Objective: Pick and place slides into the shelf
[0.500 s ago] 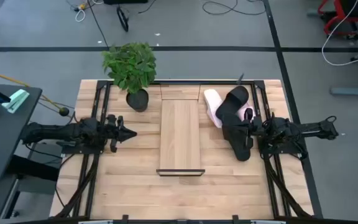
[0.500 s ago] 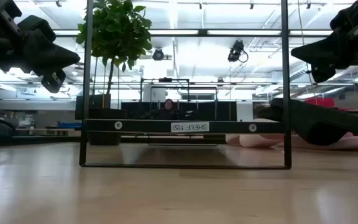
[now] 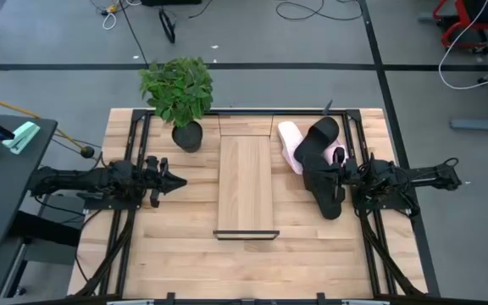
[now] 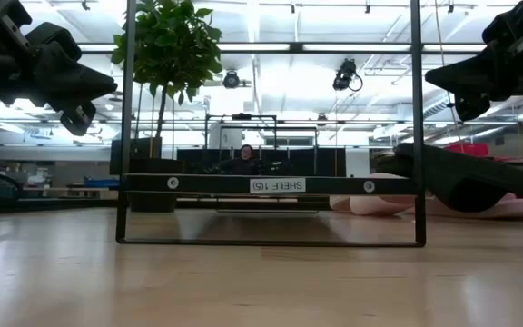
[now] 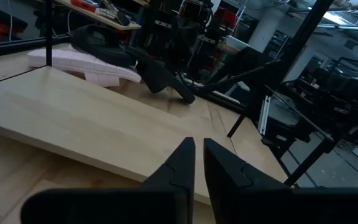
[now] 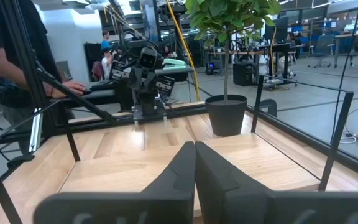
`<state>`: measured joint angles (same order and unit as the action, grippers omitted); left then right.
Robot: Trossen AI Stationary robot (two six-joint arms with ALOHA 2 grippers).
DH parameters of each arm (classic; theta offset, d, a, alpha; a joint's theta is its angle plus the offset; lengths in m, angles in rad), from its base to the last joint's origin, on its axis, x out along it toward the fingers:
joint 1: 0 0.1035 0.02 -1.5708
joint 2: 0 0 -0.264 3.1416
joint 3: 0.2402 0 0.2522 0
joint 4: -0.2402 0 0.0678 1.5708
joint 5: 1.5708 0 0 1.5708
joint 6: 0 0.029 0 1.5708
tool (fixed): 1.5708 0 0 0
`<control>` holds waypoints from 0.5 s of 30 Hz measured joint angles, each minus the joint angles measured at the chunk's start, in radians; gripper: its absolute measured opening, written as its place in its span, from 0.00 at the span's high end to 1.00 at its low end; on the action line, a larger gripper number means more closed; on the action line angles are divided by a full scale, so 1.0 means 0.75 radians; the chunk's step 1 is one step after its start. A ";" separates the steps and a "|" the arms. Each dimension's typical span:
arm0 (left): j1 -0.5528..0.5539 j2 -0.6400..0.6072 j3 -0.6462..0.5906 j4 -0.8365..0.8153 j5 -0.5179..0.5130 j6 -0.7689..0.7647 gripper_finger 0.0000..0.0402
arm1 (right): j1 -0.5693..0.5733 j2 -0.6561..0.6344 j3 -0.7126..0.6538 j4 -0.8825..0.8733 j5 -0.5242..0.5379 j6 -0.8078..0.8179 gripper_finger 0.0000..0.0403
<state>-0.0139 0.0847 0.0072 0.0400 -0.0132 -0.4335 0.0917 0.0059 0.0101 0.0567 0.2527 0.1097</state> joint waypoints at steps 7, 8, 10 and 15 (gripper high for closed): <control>0.000 0.000 0.000 0.000 0.000 0.001 0.93 | 0.000 0.000 0.000 0.000 0.000 0.000 0.97; 0.000 0.000 0.000 0.000 0.000 0.000 0.93 | 0.000 0.000 0.000 0.001 0.001 0.000 0.97; 0.000 0.000 0.000 0.000 0.000 0.001 0.92 | -0.001 0.000 0.000 0.000 0.001 0.000 0.97; 0.000 0.000 0.000 0.000 0.000 0.001 0.90 | -0.001 0.000 0.000 0.000 0.000 0.000 0.97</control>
<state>-0.0141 0.0848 0.0071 0.0399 -0.0133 -0.4332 0.0914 0.0059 0.0101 0.0570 0.2529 0.1097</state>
